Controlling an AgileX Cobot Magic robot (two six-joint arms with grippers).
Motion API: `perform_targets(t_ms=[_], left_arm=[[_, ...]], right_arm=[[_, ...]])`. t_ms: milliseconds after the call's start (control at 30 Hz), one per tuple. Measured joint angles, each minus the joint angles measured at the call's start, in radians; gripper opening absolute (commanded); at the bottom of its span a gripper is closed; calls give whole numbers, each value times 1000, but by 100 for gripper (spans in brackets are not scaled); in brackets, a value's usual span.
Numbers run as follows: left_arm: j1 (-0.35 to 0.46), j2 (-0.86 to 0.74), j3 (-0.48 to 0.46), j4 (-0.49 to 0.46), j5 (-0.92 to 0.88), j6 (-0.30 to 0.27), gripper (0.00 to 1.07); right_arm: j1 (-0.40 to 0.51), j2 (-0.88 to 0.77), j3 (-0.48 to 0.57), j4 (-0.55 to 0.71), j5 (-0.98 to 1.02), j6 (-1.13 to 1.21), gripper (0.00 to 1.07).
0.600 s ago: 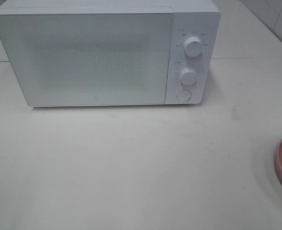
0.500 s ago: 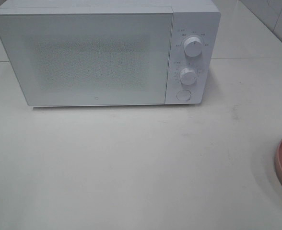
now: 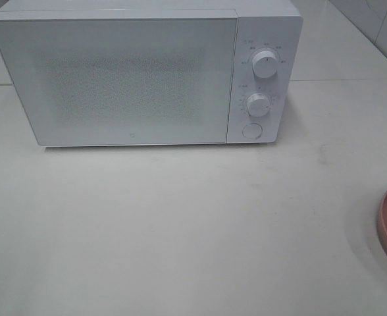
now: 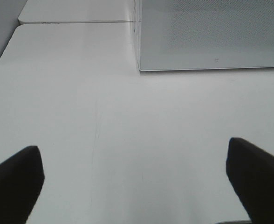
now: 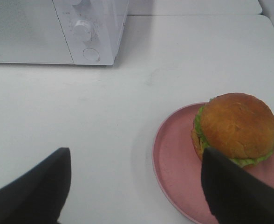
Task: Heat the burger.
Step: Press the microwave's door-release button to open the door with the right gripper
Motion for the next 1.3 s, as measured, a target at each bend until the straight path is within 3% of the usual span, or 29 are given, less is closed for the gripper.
perform_targets(t_ms=[700,1300], left_arm=[[0,0,0,0,0,0,100],[0,0,0,0,0,0,100]], right_arm=[[0,310,-8,0,-233,15,75],[0,633,-8,0,-560,12,75]])
